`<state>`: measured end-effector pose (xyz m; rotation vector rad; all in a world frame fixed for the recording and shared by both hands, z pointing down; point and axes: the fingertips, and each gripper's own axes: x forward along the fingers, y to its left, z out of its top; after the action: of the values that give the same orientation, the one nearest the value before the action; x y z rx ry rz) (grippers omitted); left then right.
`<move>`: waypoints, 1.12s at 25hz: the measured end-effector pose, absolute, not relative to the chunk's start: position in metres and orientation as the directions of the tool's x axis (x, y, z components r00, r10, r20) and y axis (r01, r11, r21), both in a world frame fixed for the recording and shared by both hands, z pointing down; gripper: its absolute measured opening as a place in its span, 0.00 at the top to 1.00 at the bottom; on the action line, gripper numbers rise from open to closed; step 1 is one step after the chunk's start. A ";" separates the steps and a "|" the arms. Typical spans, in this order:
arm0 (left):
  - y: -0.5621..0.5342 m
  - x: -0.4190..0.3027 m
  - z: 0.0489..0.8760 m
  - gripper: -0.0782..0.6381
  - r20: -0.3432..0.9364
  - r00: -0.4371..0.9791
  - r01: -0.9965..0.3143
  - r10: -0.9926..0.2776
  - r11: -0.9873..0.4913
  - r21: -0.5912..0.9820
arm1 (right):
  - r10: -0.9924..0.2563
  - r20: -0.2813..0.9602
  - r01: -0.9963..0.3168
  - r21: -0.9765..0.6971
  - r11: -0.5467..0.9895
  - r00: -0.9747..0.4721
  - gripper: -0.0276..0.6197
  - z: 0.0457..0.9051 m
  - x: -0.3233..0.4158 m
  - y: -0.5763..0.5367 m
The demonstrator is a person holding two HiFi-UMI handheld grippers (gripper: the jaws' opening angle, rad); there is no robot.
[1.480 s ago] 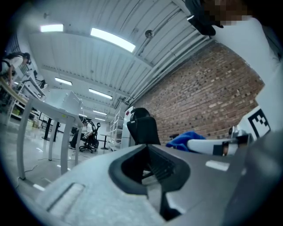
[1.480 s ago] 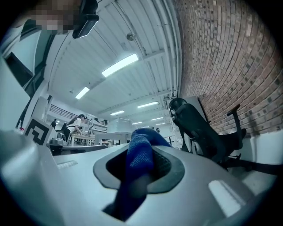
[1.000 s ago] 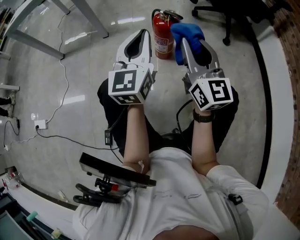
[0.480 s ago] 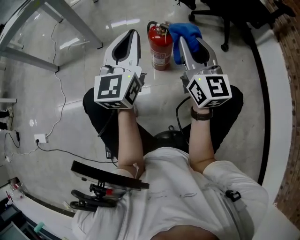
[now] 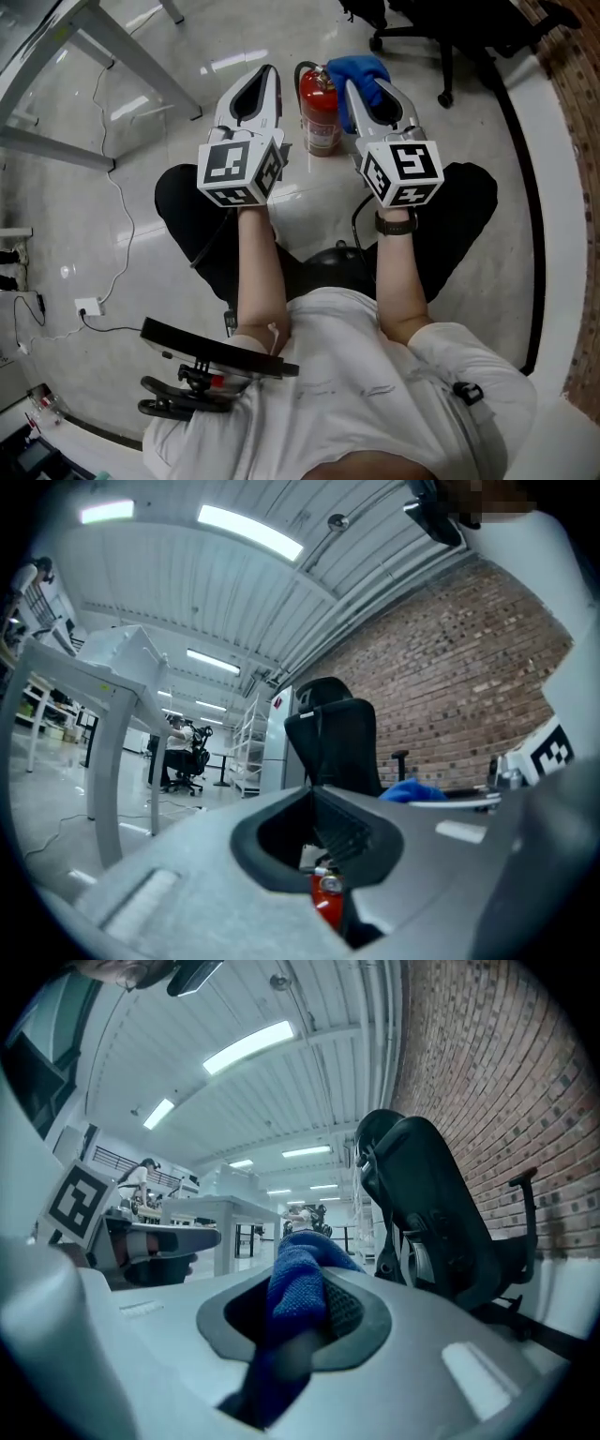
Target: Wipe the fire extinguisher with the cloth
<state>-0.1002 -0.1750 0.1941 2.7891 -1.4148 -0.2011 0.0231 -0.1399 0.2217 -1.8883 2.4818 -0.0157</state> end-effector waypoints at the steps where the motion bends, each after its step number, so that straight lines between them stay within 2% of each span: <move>1: -0.178 -0.099 0.196 0.88 -0.106 0.595 -0.795 -0.797 -0.603 0.069 | -0.967 0.009 -0.967 -0.012 0.256 -0.256 0.83 0.229 0.021 -0.145; 6: -0.197 -0.105 0.215 0.88 -0.076 0.619 -0.782 -0.781 -0.623 0.031 | -0.969 0.156 -0.972 0.105 0.211 -0.193 0.83 0.267 0.008 -0.169; 9: -0.207 -0.117 0.224 0.88 -0.068 0.603 -0.795 -0.795 -0.606 0.029 | -0.960 0.243 -0.930 0.302 0.209 -0.137 0.83 0.281 -0.007 -0.187; 13: -0.217 -0.134 0.232 0.88 -0.066 0.574 -0.816 -0.816 -0.576 0.037 | -0.910 0.414 -0.746 0.595 0.298 -0.033 0.83 0.316 -0.026 -0.218; 17: -0.229 -0.158 0.239 0.89 -0.075 0.534 -0.839 -0.842 -0.539 0.071 | -0.835 0.544 -0.511 0.741 0.436 0.078 0.83 0.360 -0.036 -0.248; 23: -0.231 -0.183 0.260 0.89 -0.046 0.470 -0.874 -0.881 -0.472 0.119 | -0.760 0.616 -0.160 0.788 0.595 0.208 0.83 0.403 -0.039 -0.257; 26: -0.229 -0.172 0.278 0.89 -0.006 0.469 -0.872 -0.883 -0.463 0.160 | -0.682 0.681 -0.055 0.717 0.695 0.267 0.83 0.428 -0.012 -0.250; 28: -0.237 -0.187 0.283 0.89 0.013 0.461 -0.878 -0.888 -0.453 0.156 | -0.630 0.721 0.021 0.653 0.757 0.288 0.83 0.446 -0.030 -0.262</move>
<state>-0.1874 -0.2369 0.2835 2.5626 -1.5590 -0.1058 -0.0298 -0.2624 0.4459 -2.0233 4.1102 1.5935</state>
